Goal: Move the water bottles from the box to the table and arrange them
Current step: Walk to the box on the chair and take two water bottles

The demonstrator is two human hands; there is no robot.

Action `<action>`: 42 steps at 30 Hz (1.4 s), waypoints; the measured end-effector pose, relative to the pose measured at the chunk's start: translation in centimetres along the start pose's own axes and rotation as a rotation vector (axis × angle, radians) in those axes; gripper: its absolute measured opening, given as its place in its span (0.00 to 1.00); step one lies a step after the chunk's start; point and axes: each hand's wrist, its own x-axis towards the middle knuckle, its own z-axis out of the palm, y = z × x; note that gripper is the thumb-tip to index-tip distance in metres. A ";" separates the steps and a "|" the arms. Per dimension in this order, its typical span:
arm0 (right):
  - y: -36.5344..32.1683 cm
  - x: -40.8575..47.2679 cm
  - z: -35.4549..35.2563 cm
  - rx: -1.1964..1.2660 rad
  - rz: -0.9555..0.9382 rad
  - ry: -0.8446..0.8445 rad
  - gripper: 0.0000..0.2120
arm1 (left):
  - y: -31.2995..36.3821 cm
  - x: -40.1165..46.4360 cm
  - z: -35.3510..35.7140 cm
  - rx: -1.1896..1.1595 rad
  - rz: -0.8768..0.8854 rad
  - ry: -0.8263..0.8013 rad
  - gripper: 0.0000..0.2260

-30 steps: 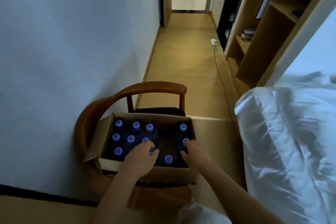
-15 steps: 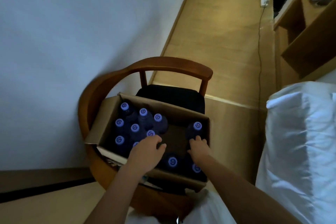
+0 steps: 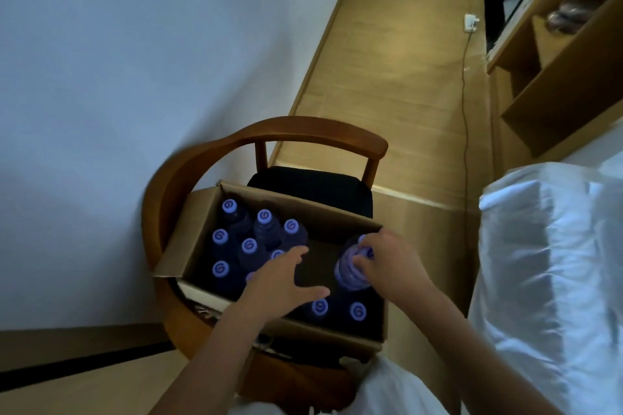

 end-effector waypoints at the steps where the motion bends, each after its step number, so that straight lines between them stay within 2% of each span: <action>1: -0.8 -0.8 -1.6 0.030 -0.030 0.005 0.06 | 0.5 0.1 0.0 -0.048 0.048 0.008 0.44; 3: -2.7 -2.4 -4.3 0.050 -0.113 0.018 0.07 | 2.0 0.1 0.2 -0.124 0.167 0.050 0.51; 5: -4.5 -3.6 -6.2 0.062 -0.214 0.051 0.09 | 3.6 -0.3 0.3 -0.261 0.282 0.103 0.52; 8: -6.3 -4.5 -7.8 0.187 -0.287 0.133 0.10 | 4.9 -1.3 -0.2 -0.452 0.380 0.251 0.41; 10: -6.7 -4.2 -7.8 0.393 -0.266 0.154 0.14 | 5.2 -2.0 -0.6 -0.509 0.393 0.358 0.32; 12: -6.0 -3.3 -6.6 0.678 -0.209 0.178 0.17 | 5.0 -2.7 -0.9 -0.528 0.343 0.457 0.29; 14: -4.2 -1.9 -3.6 0.831 -0.066 0.221 0.22 | 4.4 -3.1 -1.1 -0.563 0.263 0.544 0.28; 19: 2.3 2.0 6.7 0.734 0.569 0.029 0.23 | 2.0 -3.7 -1.9 -0.590 0.098 0.671 0.23; 21: 4.0 3.4 9.7 0.755 0.654 0.033 0.23 | 1.1 -4.0 -1.9 -0.628 0.074 0.681 0.23; 24: 5.2 5.6 12.5 0.737 0.649 0.071 0.31 | 0.8 -4.6 -2.1 -0.723 0.000 0.760 0.22; 27: 6.0 7.5 14.0 0.696 0.653 0.085 0.37 | 0.7 -4.9 -2.1 -0.692 -0.028 0.799 0.20; 34: 7.7 10.7 15.6 0.769 0.732 0.125 0.31 | 0.2 -4.6 -1.6 -0.672 -0.121 0.876 0.23; 37: 7.2 11.0 15.6 0.799 0.645 0.164 0.23 | 0.6 -4.3 -1.4 -0.675 -0.128 0.851 0.23; 40: 6.4 10.2 14.7 0.722 0.637 0.219 0.23 | 1.4 -4.2 -1.4 -0.721 -0.105 0.826 0.31; 42: 5.7 9.1 13.6 0.701 0.520 0.234 0.23 | 1.7 -4.3 -1.3 -0.692 -0.113 0.835 0.36</action>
